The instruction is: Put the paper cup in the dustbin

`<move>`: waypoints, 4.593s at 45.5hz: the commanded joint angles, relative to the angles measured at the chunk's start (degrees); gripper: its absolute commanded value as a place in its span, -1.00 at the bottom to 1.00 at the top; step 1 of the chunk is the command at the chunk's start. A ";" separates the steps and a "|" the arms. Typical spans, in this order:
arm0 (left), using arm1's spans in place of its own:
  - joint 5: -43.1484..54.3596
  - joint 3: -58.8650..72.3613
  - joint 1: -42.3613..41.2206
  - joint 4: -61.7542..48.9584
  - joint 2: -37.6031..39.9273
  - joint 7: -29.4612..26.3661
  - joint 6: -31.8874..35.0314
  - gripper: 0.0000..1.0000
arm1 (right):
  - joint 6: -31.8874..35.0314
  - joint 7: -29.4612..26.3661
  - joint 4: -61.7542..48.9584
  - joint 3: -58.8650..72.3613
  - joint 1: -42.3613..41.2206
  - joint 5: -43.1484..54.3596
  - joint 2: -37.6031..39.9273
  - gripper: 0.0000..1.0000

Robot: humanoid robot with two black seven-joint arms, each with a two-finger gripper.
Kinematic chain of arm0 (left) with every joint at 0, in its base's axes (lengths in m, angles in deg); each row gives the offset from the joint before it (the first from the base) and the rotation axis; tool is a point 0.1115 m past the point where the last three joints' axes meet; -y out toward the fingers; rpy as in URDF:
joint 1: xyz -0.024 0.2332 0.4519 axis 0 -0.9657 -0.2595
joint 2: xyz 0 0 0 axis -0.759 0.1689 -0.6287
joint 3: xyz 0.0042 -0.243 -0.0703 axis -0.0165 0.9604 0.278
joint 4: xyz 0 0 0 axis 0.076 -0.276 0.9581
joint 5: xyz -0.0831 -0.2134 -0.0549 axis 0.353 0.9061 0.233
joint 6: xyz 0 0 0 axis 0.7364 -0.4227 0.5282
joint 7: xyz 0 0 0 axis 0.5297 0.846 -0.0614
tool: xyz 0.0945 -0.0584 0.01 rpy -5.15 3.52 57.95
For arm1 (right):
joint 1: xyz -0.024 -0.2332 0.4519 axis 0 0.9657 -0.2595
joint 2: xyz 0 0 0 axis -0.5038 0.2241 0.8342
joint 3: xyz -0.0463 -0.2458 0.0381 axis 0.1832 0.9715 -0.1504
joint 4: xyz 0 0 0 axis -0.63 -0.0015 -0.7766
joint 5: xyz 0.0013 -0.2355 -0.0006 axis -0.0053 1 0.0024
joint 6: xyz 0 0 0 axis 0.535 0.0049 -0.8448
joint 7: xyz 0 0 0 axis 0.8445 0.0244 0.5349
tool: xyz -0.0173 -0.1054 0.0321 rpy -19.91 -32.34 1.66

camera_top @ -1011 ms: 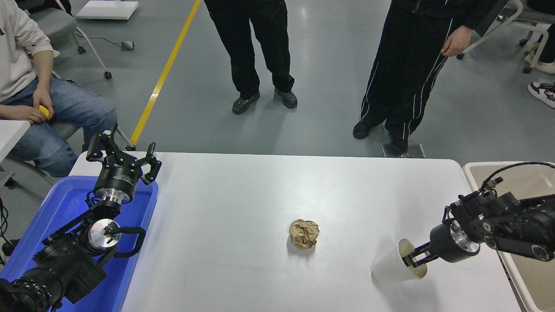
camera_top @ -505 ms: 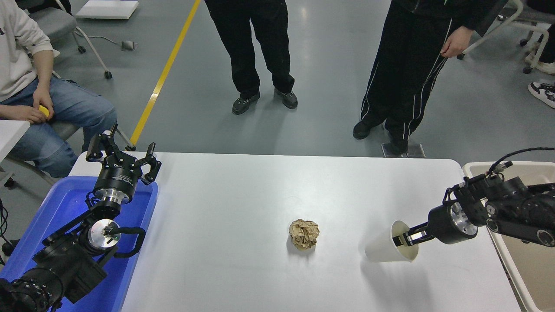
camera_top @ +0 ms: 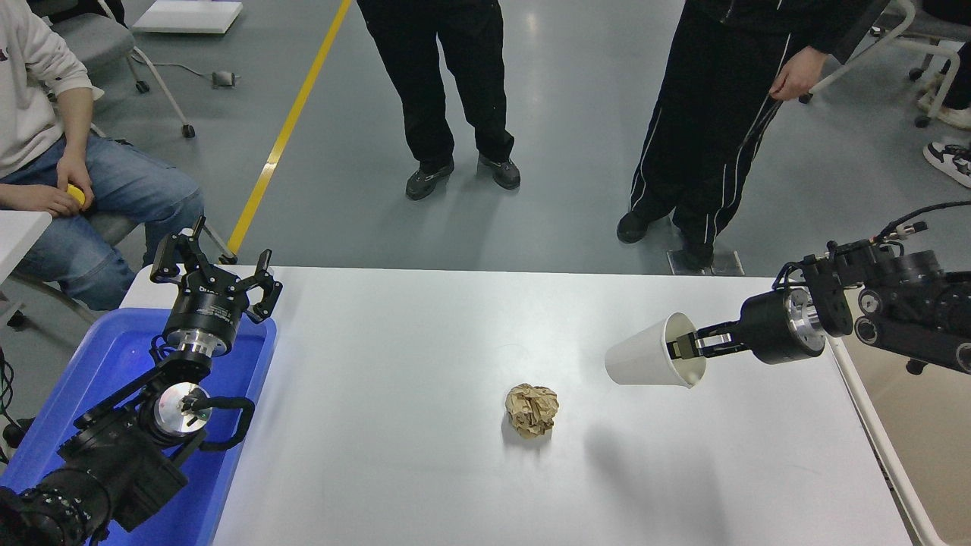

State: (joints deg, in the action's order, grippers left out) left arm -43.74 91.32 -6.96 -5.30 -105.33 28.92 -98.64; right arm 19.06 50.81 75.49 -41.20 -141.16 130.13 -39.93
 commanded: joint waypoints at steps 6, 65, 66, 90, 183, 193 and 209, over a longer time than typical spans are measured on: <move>0.00 -0.06 0.00 0.00 0.00 0.00 -0.03 1.00 | 5.97 0.66 0.42 -7.95 -2.60 -2.84 4.10 -1.00; 0.00 0.03 0.00 0.00 0.00 0.00 0.06 1.00 | 5.89 0.84 -49.23 -9.53 22.44 -30.17 11.22 -1.00; 0.00 0.03 0.00 0.00 0.00 0.00 -0.03 1.00 | 5.89 0.84 -50.20 -9.53 23.23 -30.87 11.13 -1.00; 0.00 0.03 0.00 0.00 0.00 0.00 -0.03 1.00 | 0.44 -8.38 -66.56 -9.88 38.26 -39.40 3.49 -1.00; 0.00 0.03 0.00 0.00 0.00 0.00 0.06 1.00 | -24.09 -28.78 -65.85 -15.25 44.86 -39.58 -14.89 0.96; 0.00 0.03 -0.09 0.00 0.00 0.00 0.06 1.00 | -23.38 -28.87 -63.05 -18.31 40.99 -39.67 -12.96 0.99; 0.00 0.03 0.00 0.00 0.00 0.00 0.06 1.00 | -23.73 -28.34 -55.05 -40.64 32.73 -39.67 -6.71 0.99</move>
State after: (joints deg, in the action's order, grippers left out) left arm -43.75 91.35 -6.96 -5.30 -105.34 28.92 -98.61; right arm -4.37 22.29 15.86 -69.74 -103.73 90.49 -49.81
